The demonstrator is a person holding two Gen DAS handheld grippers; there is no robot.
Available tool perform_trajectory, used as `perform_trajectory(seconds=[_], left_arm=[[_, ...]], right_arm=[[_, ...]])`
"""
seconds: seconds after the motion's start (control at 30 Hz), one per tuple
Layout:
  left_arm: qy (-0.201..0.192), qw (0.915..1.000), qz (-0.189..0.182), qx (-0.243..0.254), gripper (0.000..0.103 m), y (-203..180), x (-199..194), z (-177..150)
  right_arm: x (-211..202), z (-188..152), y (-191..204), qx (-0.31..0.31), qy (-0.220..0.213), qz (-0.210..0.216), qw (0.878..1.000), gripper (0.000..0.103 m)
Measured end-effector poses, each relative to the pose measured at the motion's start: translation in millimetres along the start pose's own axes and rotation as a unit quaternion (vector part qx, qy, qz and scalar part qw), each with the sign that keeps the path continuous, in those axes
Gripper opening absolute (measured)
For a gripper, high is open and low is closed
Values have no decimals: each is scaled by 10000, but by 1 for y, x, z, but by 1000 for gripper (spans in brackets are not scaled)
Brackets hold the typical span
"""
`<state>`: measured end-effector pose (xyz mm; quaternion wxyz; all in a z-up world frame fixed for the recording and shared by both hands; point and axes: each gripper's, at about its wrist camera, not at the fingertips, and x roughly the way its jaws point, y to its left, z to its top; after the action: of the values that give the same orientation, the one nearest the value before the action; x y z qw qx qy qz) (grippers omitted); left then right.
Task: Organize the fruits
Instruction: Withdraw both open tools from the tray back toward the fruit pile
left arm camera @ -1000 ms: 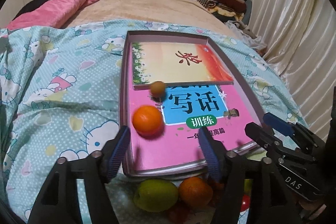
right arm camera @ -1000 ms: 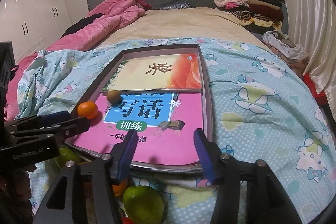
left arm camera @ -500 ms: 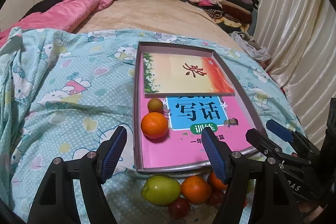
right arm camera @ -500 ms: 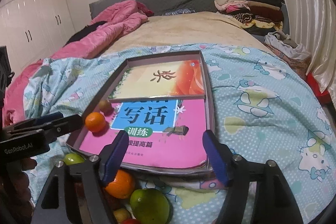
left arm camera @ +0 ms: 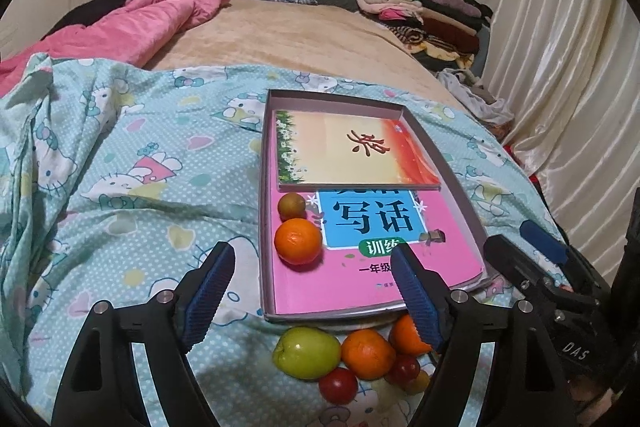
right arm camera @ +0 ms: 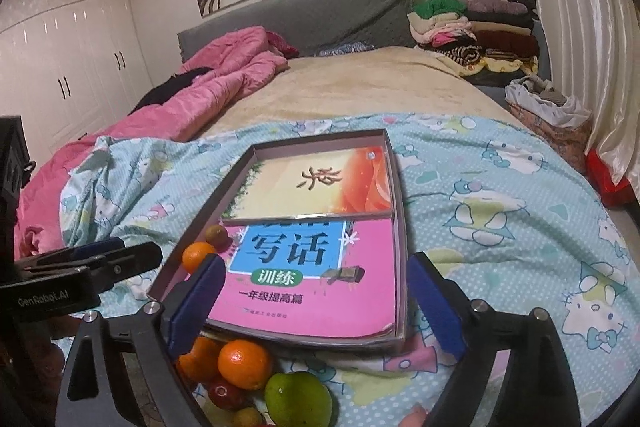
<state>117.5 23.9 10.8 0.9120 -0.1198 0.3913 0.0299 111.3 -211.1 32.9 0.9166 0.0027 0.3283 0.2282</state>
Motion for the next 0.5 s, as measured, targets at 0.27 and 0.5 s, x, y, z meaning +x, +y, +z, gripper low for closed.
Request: perform_trajectory(seconds=[0.27,0.5], left_arm=[[11,10000,-23,-40,81,3,-14,-3],[30,10000,-68,-23,81,2,-22,-8]], right_arm=[[-15,1,2,-18,-113,2,9999,93],[-28,0,-2,177,-172,21,9997,93]])
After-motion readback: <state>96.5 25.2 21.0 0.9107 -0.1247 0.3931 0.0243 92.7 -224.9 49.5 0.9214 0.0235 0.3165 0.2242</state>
